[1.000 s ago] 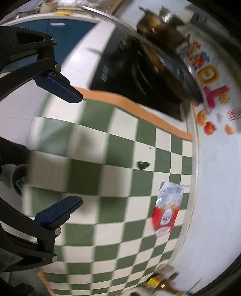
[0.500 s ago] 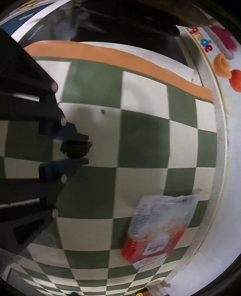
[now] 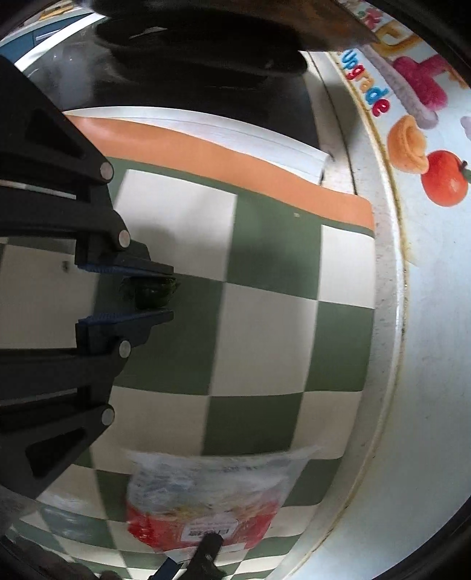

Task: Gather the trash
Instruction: 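Grasp the green pepper with the left tool while the right tool grasps the red sugar bag, then carry the green pepper and sugar bag down over the trash bin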

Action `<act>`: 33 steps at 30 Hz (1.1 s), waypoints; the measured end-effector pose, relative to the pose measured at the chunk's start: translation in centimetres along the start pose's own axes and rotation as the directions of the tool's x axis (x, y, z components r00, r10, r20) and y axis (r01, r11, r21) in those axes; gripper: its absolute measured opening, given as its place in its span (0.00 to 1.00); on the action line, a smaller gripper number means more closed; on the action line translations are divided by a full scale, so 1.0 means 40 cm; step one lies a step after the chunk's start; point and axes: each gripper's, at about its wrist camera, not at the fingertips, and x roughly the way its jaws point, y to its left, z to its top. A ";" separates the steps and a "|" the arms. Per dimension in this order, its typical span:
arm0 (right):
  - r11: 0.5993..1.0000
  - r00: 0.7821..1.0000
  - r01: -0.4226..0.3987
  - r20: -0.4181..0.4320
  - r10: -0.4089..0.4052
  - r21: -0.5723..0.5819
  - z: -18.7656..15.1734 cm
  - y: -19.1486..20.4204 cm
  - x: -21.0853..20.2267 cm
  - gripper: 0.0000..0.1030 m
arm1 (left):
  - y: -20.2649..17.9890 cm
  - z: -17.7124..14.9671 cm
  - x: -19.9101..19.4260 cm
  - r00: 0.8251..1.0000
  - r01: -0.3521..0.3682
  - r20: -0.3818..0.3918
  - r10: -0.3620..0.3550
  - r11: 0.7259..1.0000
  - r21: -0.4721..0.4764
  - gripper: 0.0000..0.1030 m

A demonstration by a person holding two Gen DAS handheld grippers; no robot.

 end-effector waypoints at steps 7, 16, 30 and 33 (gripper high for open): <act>0.988 0.989 0.115 0.110 -0.104 -0.100 -0.008 0.085 -0.001 0.01 | -0.030 0.003 -0.008 1.000 -0.018 0.006 0.018 1.000 0.015 0.13; 0.996 0.963 -0.078 0.256 0.084 -0.036 -0.066 -0.006 -0.176 0.00 | -0.063 0.001 -0.094 0.999 -0.012 0.044 0.012 1.000 0.009 0.13; 0.994 0.884 -0.100 0.456 0.104 -0.033 -0.225 -0.250 -0.547 0.00 | -0.065 -0.092 -0.274 0.988 0.056 0.141 -0.064 0.997 0.056 0.13; 0.992 0.864 -0.119 0.488 0.124 -0.041 -0.284 -0.299 -0.632 0.00 | -0.084 -0.153 -0.362 0.980 0.060 0.184 -0.072 0.996 0.073 0.13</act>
